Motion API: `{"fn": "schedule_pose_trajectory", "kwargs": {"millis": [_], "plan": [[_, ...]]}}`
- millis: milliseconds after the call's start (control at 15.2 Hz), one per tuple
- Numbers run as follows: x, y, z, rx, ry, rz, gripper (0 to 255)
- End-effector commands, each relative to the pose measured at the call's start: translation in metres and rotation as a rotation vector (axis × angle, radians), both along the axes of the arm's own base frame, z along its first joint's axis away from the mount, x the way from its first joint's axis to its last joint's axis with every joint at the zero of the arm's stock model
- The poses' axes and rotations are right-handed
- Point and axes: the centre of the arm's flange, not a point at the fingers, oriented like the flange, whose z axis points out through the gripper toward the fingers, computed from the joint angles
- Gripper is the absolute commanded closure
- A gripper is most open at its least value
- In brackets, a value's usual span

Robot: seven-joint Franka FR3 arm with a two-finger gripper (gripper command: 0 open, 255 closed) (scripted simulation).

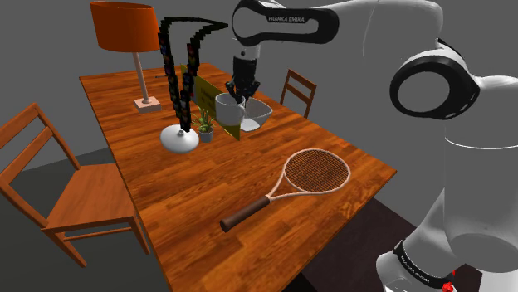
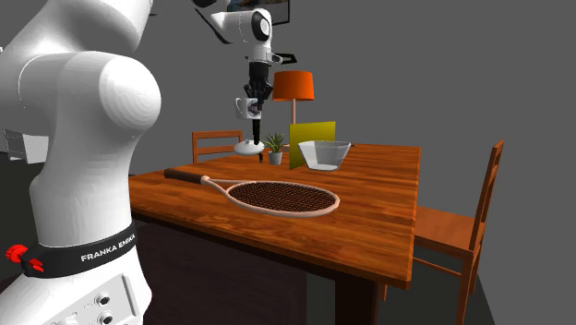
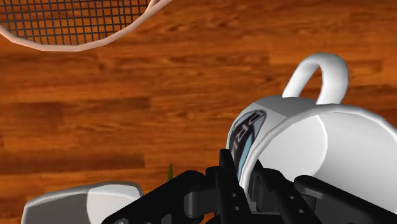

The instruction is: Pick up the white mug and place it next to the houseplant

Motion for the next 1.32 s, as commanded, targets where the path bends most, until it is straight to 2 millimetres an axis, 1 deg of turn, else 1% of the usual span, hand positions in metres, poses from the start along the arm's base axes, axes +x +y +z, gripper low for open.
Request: {"fn": "schedule_pose_trajectory", "kwargs": {"millis": [0, 1254], "plan": [[0.0, 0.002, -0.01, 0.0, -0.001, -0.001, 255], [0.0, 0.002, -0.11, 0.0, -0.001, -0.001, 255]]}}
